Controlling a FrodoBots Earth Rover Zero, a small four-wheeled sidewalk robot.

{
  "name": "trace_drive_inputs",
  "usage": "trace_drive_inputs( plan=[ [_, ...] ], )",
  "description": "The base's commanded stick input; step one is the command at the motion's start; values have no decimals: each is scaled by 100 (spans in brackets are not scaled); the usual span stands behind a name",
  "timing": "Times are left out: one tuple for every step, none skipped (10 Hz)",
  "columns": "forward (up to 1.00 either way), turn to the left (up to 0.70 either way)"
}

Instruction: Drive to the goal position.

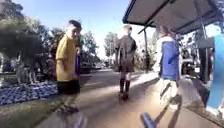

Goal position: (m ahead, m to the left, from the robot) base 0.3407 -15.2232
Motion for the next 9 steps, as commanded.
trace_drive_inputs(
  plan=[
    [0, 0],
    [5, 0],
    [9, 0],
    [0, 0],
    [0, 0],
    [0, 0],
    [25, 0],
    [58, 0],
    [86, 0]
  ],
)
